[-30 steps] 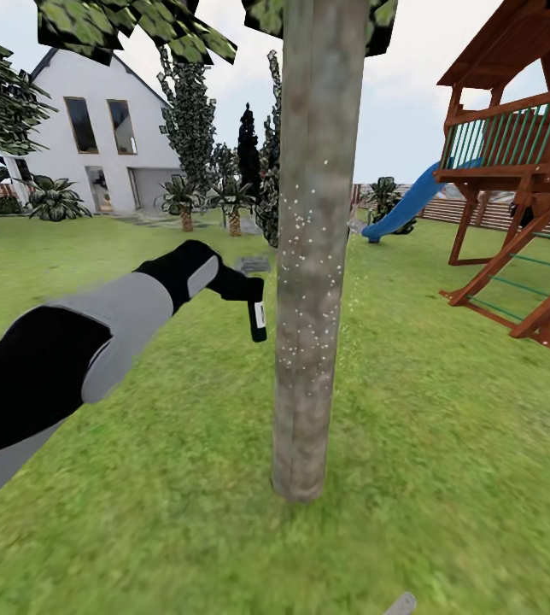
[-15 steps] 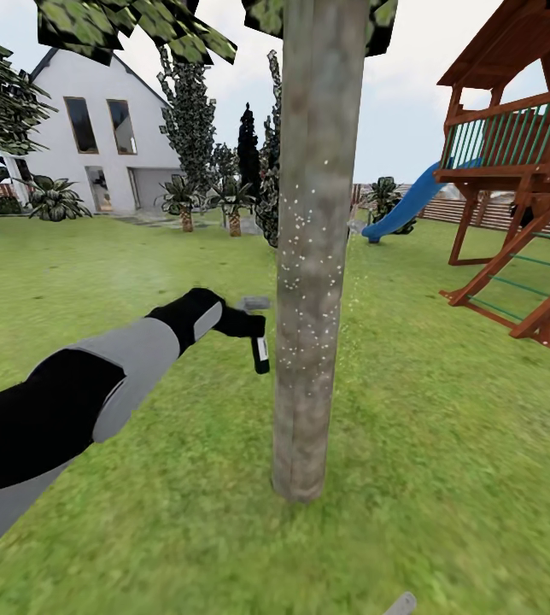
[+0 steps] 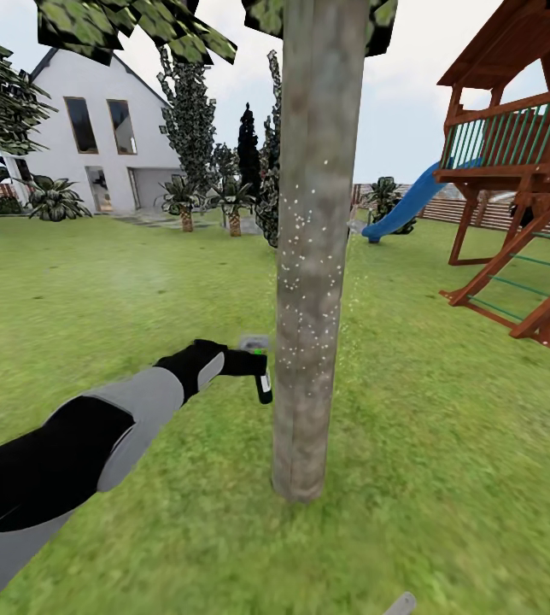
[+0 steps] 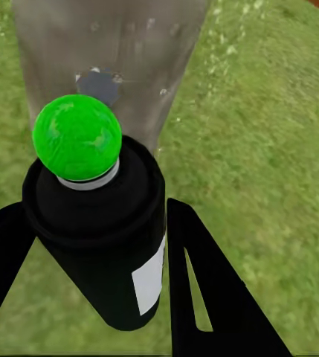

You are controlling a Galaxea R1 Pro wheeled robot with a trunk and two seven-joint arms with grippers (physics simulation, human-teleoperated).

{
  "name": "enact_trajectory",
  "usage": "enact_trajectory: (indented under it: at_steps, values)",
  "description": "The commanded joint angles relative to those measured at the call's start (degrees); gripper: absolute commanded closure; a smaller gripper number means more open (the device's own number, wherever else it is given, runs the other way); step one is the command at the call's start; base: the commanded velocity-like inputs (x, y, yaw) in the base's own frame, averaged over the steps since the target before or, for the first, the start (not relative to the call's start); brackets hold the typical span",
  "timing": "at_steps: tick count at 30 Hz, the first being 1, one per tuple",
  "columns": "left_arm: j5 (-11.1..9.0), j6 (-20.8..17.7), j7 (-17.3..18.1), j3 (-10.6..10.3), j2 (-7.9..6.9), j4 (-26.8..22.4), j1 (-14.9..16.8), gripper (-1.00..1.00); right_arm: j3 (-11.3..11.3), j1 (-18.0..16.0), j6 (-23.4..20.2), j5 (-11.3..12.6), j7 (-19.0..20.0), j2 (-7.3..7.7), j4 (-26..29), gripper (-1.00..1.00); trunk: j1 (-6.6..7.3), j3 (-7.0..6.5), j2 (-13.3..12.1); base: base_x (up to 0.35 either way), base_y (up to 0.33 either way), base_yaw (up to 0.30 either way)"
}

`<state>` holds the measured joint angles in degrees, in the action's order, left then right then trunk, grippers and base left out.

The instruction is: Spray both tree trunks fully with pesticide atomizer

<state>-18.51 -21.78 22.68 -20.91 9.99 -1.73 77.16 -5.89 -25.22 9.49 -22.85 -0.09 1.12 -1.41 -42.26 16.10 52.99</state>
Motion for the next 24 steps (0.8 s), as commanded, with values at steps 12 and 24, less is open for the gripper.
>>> enact_trajectory:
  at_steps: [12, 24]
  values:
    - [-0.03, 12.69, -0.07, 0.25, -4.48, -0.03, -13.57, 1.00, 0.09, 0.00, 0.13, 0.09, 0.00, -0.07, 0.00, -1.00, 0.00, -0.01, 0.01, 0.000, 0.000, 0.000]
    - [-0.04, 26.77, -0.26, 0.25, -4.98, -0.03, -28.81, 1.00, 0.09, 0.00, 0.26, 0.09, 0.00, -0.07, 0.00, -1.00, 0.00, -0.01, 0.01, -0.002, 0.000, 0.000]
